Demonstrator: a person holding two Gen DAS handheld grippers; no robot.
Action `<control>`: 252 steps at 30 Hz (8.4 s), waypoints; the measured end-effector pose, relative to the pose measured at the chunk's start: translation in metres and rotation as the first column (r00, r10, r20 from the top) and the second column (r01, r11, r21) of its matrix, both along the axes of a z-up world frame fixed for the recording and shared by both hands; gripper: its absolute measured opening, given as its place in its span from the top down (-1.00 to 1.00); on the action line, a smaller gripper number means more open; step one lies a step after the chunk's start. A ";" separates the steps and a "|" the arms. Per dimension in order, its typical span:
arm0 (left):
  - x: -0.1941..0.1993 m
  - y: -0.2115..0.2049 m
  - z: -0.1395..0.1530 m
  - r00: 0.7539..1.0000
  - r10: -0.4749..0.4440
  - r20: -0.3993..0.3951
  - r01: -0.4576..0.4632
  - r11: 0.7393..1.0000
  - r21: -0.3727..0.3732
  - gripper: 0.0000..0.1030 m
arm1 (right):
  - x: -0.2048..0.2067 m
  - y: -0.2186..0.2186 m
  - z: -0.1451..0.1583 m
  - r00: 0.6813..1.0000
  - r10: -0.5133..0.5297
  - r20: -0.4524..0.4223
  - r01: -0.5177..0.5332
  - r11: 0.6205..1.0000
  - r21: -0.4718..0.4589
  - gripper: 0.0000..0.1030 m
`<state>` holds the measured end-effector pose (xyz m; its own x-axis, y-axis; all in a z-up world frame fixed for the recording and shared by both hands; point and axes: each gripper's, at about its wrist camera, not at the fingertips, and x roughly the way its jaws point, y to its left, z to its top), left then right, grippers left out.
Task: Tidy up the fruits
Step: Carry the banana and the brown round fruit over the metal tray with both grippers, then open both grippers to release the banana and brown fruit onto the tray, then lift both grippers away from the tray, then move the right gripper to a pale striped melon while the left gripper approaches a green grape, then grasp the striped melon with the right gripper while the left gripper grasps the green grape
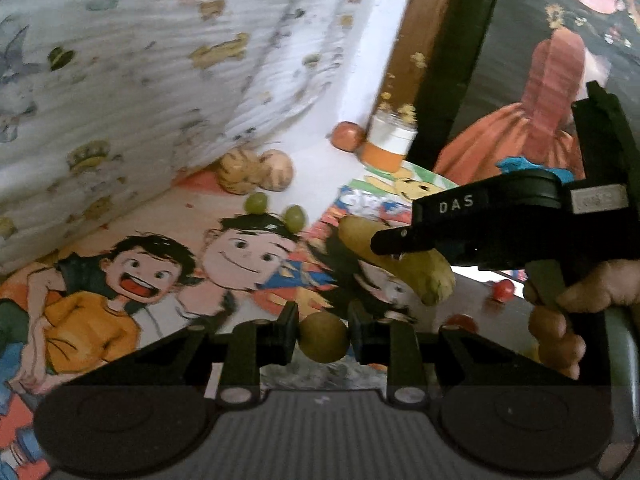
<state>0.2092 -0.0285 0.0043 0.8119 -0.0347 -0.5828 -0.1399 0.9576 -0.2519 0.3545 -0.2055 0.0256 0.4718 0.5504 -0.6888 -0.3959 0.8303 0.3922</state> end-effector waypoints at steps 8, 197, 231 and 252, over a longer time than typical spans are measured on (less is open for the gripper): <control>-0.012 -0.041 0.006 0.996 -0.087 0.008 0.087 0.996 0.000 0.43 | -0.043 -0.075 0.011 0.993 -0.111 0.036 0.110 0.993 0.030 0.34; 0.120 0.072 -0.034 0.997 0.058 -0.053 -0.062 0.996 -0.072 -0.59 | 0.144 0.164 0.000 0.720 0.659 0.218 -0.539 0.729 -0.421 -0.74; 0.140 0.069 -0.040 0.999 0.034 -0.010 -0.035 0.995 -0.090 0.52 | 0.172 0.182 -0.053 0.693 0.696 0.190 -0.600 0.702 -0.384 -0.10; 0.125 0.079 -0.032 0.999 0.023 0.035 -0.018 0.991 -0.134 0.57 | 0.145 0.124 -0.048 0.802 0.556 0.218 -0.505 0.827 -0.247 -0.02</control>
<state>0.3340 0.0504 -0.0276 0.8336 -0.0936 -0.5444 -0.1476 0.9120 -0.3828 0.4995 -0.0816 -0.0227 0.3191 0.6562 -0.6838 -0.8618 0.5011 0.0787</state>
